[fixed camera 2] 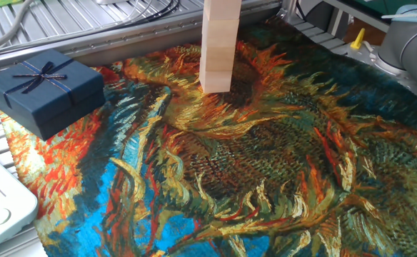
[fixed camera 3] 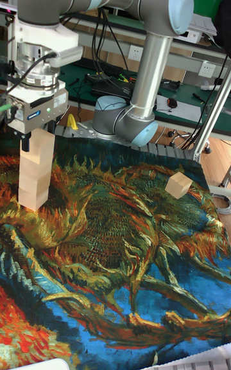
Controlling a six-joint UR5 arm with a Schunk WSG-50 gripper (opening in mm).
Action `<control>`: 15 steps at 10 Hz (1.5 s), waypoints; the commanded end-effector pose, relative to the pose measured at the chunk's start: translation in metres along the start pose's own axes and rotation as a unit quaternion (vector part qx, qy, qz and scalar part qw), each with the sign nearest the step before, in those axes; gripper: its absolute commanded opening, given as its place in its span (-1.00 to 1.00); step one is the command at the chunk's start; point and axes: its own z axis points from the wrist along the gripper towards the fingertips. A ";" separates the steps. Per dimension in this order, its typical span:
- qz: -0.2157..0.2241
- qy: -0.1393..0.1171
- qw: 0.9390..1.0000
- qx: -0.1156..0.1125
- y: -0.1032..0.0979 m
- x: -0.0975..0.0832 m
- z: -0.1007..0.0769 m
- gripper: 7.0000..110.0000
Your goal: Stack the blocks in a vertical line of five
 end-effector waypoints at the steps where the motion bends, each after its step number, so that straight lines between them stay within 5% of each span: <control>1: 0.011 -0.004 1.000 -0.001 -0.002 -0.002 -0.012 0.57; 9: 0.034 -0.023 0.999 -0.002 -0.012 -0.009 -0.039 0.57; 10: 0.065 -0.042 0.997 0.018 -0.022 -0.016 -0.046 0.57; 12: 0.105 -0.110 0.988 0.021 -0.028 -0.049 -0.055 0.57; 15: 0.090 -0.139 0.986 0.022 -0.046 -0.074 -0.058 0.57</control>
